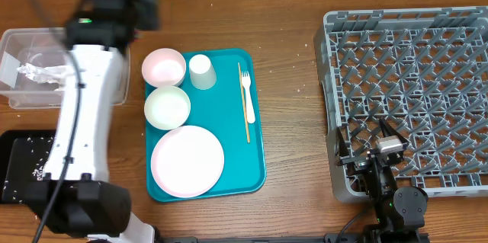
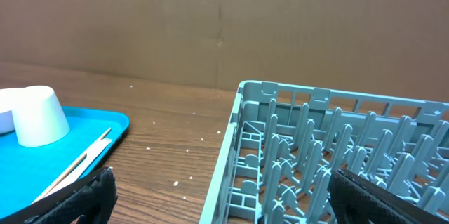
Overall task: Sort waste into correct bins and load items into the dishwasher
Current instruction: 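Carry the red wrapper into the clear bin and release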
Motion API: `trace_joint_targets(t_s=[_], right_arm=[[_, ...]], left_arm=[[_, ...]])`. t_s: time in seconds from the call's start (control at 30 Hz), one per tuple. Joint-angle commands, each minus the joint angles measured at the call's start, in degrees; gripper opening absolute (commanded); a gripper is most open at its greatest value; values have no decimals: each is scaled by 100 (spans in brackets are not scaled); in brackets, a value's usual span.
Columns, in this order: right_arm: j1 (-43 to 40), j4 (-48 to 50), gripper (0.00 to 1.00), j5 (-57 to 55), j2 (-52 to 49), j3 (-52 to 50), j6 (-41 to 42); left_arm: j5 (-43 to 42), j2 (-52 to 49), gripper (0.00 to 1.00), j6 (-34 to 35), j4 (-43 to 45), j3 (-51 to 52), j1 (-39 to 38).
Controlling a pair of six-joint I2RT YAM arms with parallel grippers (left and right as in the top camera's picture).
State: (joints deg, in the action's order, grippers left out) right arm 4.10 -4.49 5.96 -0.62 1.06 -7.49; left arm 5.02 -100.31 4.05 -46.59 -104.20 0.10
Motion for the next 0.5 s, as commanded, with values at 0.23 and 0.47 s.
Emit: trace_joint_targets(t_s=[0.23,0.47], right_arm=[[-37,24,100,-35,44,-59,42],[-37,24,100,-35,44,-59,42]], left_arm=[[-933,-859,25,540,177,-50,1947],[-1016,-831,100,542,-15,-57,2201]])
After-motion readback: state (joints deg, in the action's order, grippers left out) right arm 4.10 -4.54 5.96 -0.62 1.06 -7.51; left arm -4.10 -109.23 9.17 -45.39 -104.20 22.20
